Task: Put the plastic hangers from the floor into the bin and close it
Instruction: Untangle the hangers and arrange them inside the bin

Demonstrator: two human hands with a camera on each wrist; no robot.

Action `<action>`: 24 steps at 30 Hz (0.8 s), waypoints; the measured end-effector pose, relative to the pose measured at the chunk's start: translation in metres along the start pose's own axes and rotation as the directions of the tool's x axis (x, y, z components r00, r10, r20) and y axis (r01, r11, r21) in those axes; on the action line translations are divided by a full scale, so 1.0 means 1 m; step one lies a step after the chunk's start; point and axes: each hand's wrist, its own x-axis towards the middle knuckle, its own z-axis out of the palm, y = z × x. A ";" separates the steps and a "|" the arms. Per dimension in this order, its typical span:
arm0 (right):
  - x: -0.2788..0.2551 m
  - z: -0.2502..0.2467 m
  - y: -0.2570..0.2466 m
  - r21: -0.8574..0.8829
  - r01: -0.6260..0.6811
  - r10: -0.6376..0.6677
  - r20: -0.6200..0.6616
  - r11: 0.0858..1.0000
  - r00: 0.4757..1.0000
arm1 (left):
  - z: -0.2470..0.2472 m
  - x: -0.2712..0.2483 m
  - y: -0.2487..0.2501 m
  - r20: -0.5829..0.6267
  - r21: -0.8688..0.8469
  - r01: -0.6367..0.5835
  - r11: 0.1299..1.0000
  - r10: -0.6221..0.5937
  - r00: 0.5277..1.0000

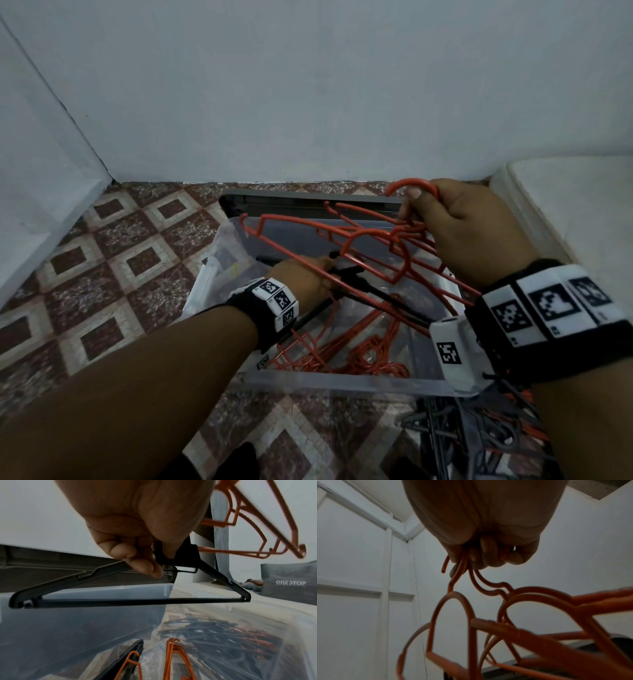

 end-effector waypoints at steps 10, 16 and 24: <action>0.005 0.002 0.018 0.100 -0.137 0.155 -0.194 0.985 0.969 | 0.010 -0.003 -0.005 0.222 0.051 -0.065 0.997 0.052 0.974; 0.006 0.000 0.022 0.172 -0.143 0.155 -0.059 0.975 0.986 | -0.057 -0.022 0.031 -0.088 -0.058 -0.412 0.910 0.406 0.910; 0.002 0.007 0.010 0.165 -0.146 0.126 0.128 0.975 0.984 | -0.078 -0.036 0.049 -0.617 -0.239 -0.435 0.868 0.210 0.758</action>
